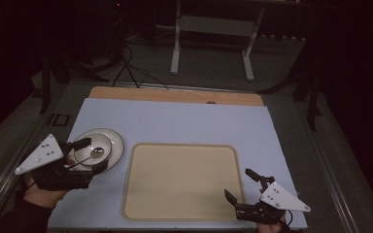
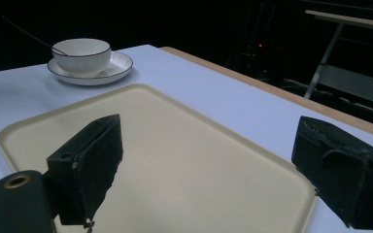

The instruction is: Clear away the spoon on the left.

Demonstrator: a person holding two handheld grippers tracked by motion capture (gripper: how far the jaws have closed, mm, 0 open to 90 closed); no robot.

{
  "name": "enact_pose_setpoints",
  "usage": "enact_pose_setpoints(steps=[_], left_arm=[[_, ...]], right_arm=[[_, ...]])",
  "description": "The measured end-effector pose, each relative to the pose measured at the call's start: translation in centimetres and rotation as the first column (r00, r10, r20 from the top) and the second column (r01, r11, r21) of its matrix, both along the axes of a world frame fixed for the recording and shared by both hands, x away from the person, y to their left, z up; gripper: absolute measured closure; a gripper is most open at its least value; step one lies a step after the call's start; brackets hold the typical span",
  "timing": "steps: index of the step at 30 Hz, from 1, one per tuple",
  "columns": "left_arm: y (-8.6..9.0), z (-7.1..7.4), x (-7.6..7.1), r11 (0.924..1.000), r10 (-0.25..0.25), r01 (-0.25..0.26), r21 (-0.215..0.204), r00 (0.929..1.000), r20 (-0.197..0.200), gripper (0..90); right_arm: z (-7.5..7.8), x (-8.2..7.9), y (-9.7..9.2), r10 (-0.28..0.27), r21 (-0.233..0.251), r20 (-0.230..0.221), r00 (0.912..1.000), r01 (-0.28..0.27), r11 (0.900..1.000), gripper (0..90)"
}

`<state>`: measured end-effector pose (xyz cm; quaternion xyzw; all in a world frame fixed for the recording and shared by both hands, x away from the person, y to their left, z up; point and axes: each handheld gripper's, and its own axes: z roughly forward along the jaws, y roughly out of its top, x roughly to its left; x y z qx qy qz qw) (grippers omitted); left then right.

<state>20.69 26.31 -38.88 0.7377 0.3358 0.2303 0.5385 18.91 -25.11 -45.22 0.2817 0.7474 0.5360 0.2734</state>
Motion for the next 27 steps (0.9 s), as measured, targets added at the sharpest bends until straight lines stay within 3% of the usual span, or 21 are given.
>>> enact_pose_setpoints(steps=[4,5,9,11,12,17,19,20,21,22,24,25,26,27], left_arm=[[2.1,-0.7,0.1,0.995,0.099,-0.1,-0.005,0.9934,-0.058,19.6],[2.5,-0.8,0.0,0.9909,0.135,-0.135,0.002,0.9891,-0.059,21.3],[4.1,-1.8,-0.4,0.9797,0.199,-0.201,-0.001,0.9737,-0.111,22.9],[4.6,-2.4,-0.6,0.969,0.245,-0.247,0.003,0.9589,-0.144,24.9],[4.9,-2.7,-0.8,0.9664,0.253,-0.257,-0.003,0.9547,-0.156,24.9],[6.5,-4.4,-1.7,0.936,0.343,-0.352,0.002,0.9105,-0.231,32.6],[6.9,-4.9,-1.8,0.9266,0.359,-0.376,-0.014,0.896,-0.261,35.2],[6.9,-4.9,-1.8,0.9266,0.359,-0.376,-0.014,0.896,-0.261,35.8],[7.1,-5.2,-1.8,0.918,0.376,-0.396,-0.018,0.8836,-0.279,35.8],[7.2,-5.3,-1.7,0.9165,0.376,-0.399,-0.023,0.8801,-0.289,37.7],[7.2,-5.7,-1.5,0.9072,0.396,-0.421,-0.014,0.8646,-0.31,42.4],[7.2,-5.9,-1.4,0.905,0.398,-0.425,-0.016,0.86,-0.319,42.4],[7.2,-6.2,-1.2,0.9007,0.406,-0.434,-0.013,0.8514,-0.332,43.5],[7.2,-6.4,-1.1,0.891,0.425,-0.454,-0.006,0.839,-0.339,46.0]], right_arm=[[0.0,0.0,-0.2,-0.008,0.005,-0.003,1.0,0.008,1.0,11.4],[0.0,0.0,-0.2,-0.01,0.005,-0.004,0.9999,0.011,0.9999,11.4],[0.0,0.1,-0.1,-0.012,0.001,-0.006,0.9999,0.012,0.9999,11.4],[-0.1,0.1,-0.1,-0.009,-0.005,-0.006,0.9999,0.009,0.9999,11.4],[-0.1,0.1,-0.1,-0.009,-0.005,-0.006,0.9999,0.009,0.9999,11.4],[-0.1,0.1,-0.1,-0.011,-0.011,-0.009,0.9999,0.011,0.9999,11.4],[-0.1,0.1,0.0,-0.012,-0.013,-0.011,0.9999,0.012,0.9999,11.5],[-0.1,0.1,0.0,-0.012,-0.013,-0.011,0.9999,0.012,0.9999,11.5],[-0.1,0.1,0.0,-0.012,-0.014,-0.012,0.9999,0.012,0.9998,11.4],[-0.1,0.1,0.1,-0.013,-0.017,-0.011,0.9999,0.013,0.9998,11.5],[-0.1,0.1,0.1,-0.013,-0.022,-0.008,0.9999,0.013,0.9997,11.4],[-0.1,0.1,0.1,-0.013,-0.022,-0.008,0.9999,0.013,0.9997,11.4],[-0.1,0.1,0.1,-0.013,-0.023,-0.008,0.9999,0.013,0.9996,11.4],[-0.1,0.1,0.1,-0.015,-0.025,-0.01,0.9998,0.015,0.9996,11.5]])
